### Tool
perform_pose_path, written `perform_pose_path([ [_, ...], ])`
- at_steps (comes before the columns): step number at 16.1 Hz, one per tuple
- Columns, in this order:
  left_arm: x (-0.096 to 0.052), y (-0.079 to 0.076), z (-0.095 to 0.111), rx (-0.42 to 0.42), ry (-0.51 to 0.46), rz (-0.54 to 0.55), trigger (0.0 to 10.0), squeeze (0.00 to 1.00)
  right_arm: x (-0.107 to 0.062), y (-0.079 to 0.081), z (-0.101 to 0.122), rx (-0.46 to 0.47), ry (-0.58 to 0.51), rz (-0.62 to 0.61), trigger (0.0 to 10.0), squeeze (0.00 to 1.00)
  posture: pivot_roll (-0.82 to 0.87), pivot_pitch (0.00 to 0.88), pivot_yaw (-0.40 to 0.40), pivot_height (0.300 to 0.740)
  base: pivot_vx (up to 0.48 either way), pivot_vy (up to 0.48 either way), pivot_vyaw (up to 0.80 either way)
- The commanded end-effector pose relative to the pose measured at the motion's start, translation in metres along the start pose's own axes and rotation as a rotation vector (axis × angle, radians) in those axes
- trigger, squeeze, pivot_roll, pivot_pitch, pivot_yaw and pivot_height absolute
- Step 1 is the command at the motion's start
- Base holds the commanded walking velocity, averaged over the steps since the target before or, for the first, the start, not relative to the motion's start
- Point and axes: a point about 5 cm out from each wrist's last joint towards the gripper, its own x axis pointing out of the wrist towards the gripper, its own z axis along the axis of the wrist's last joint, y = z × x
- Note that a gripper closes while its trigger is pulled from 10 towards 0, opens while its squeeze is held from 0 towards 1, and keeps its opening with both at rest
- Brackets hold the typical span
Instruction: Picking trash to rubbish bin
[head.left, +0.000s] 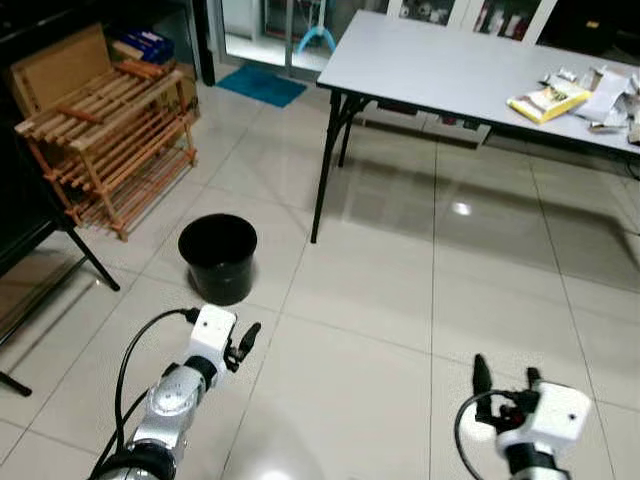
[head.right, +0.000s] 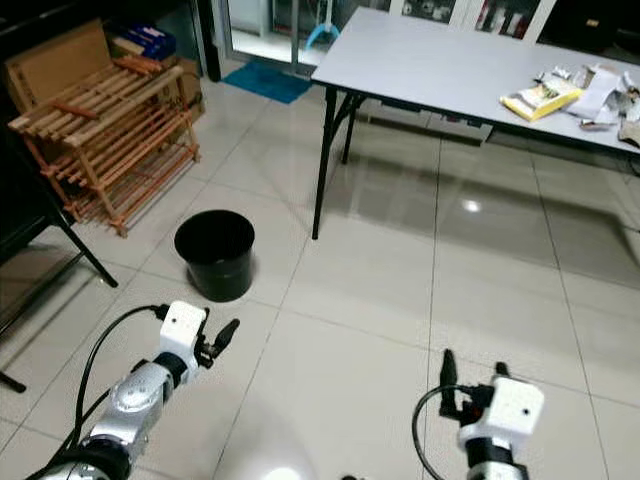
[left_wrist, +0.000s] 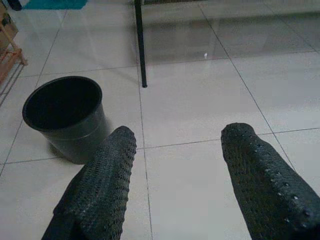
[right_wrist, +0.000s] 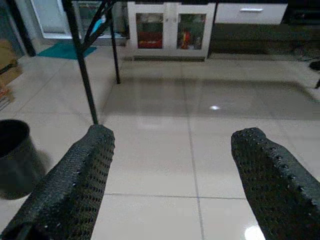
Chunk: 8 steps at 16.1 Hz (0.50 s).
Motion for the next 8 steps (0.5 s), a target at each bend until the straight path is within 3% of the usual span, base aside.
perform_pose_path([
  [1, 0.002, 0.000, 0.009, 0.006, -0.061, 0.003, 10.0, 0.00, 0.000, -0.003, 0.010, -0.009, -0.023, -0.034, 10.0, 0.00, 0.17, 0.073, -0.069, 0.740, 0.000, 0.000, 0.00],
  [3, 0.005, 0.000, 0.016, -0.023, -0.084, -0.007, 10.0, 0.00, -0.001, -0.002, 0.018, 0.019, -0.023, -0.053, 10.0, 0.00, 0.18, 0.077, -0.066, 0.740, 0.000, 0.000, 0.00],
  [5, 0.006, -0.006, 0.023, 0.023, -0.089, -0.080, 10.0, 0.00, -0.005, 0.004, 0.020, -0.039, 0.028, -0.043, 10.0, 0.00, 0.18, 0.081, -0.053, 0.740, 0.000, 0.000, 0.00],
  [8, 0.007, -0.002, 0.037, 0.071, -0.134, -0.091, 10.0, 0.00, -0.009, -0.002, 0.032, -0.086, 0.026, -0.051, 10.0, 0.00, 0.18, 0.078, -0.034, 0.740, 0.000, 0.000, 0.00],
])
